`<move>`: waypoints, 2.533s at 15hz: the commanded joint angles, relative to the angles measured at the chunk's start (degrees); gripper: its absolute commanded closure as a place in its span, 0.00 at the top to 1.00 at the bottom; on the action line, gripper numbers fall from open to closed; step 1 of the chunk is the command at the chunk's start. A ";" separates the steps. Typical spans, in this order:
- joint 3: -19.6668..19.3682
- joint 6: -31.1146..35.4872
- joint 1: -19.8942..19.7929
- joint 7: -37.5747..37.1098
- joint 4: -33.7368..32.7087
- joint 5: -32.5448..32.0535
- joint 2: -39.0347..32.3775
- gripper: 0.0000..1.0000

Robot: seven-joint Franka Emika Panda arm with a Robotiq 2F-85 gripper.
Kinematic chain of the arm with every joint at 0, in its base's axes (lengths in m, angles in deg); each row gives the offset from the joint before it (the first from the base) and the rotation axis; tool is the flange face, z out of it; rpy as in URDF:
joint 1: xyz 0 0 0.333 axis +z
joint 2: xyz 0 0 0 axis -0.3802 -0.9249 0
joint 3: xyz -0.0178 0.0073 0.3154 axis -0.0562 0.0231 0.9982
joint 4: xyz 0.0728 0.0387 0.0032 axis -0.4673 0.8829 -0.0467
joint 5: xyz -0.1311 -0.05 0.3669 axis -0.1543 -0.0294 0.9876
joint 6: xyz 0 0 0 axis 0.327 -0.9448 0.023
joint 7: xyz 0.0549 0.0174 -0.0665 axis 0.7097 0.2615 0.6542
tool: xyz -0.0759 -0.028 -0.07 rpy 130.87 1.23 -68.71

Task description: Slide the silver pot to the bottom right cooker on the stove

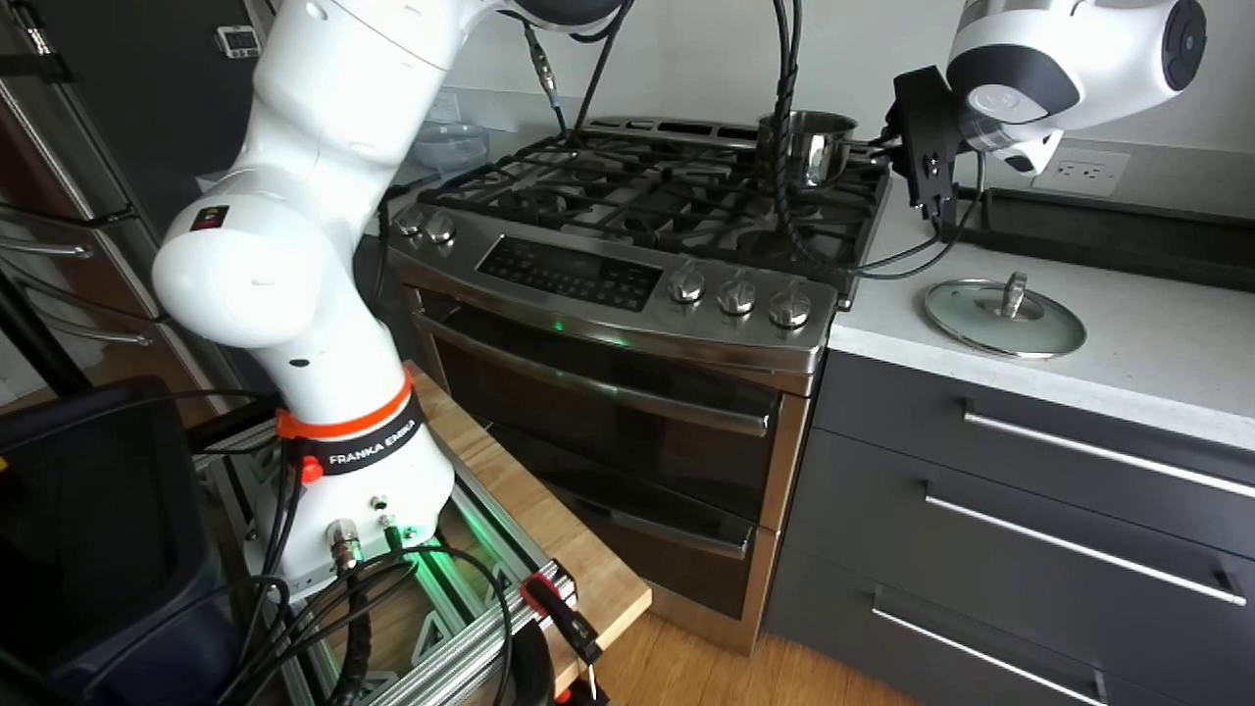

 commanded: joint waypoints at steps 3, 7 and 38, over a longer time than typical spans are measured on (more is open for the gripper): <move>-1.24 -1.56 -0.25 1.84 6.18 -1.70 4.63 0.03; -1.87 -2.69 -0.35 1.22 7.53 -3.31 6.33 0.03; -0.98 -4.76 -1.72 4.15 3.19 -1.32 2.36 1.00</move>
